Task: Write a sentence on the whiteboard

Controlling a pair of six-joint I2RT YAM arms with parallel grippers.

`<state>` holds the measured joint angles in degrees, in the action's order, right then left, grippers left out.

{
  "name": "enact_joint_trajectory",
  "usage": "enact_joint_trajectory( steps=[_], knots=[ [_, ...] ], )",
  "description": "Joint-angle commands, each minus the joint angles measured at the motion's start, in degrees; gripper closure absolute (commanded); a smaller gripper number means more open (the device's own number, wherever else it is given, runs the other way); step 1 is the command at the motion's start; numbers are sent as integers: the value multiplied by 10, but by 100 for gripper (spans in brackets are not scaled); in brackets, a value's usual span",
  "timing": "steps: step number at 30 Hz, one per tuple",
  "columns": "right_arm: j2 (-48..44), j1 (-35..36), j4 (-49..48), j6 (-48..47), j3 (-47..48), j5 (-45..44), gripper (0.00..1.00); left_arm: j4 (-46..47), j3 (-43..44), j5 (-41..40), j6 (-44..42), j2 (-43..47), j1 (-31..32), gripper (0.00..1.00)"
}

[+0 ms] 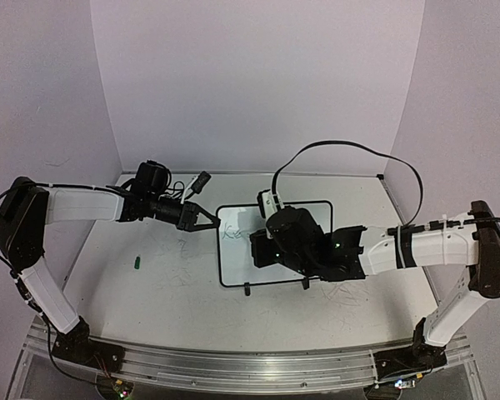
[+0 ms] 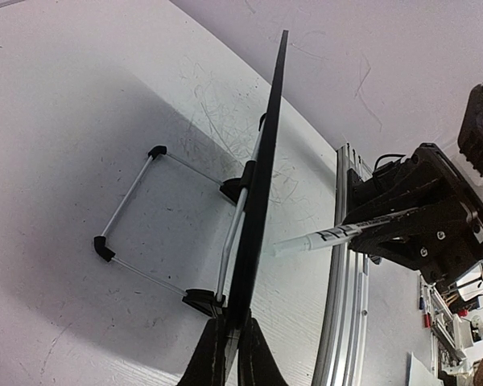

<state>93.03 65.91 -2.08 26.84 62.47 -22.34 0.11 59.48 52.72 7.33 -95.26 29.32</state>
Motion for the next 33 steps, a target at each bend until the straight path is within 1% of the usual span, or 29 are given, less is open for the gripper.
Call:
enact_joint_trajectory(
  steps=[1,9,13,15,17,21,27,33],
  knots=[
    [-2,-6,1,-9,30,-31,100,2,0,25,3,30,-1,100],
    [-5,-6,-2,-13,30,-14,100,2,0,25,2,29,-1,100],
    [-50,-2,-50,-41,-17,48,100,2,0,19,1,30,-1,100],
    [-72,-3,-55,-31,-49,44,100,2,-1,16,1,30,-1,100],
    [-74,-8,-47,-19,-59,34,100,2,0,15,0,31,-1,100],
    [-62,-11,-41,-6,-48,29,100,2,-1,14,0,30,-1,100],
    [-33,-11,-40,-16,-21,30,100,2,-1,14,-1,33,-1,100],
    [-28,-11,-40,-16,-17,23,100,2,0,16,-1,33,-1,100]
  ],
)
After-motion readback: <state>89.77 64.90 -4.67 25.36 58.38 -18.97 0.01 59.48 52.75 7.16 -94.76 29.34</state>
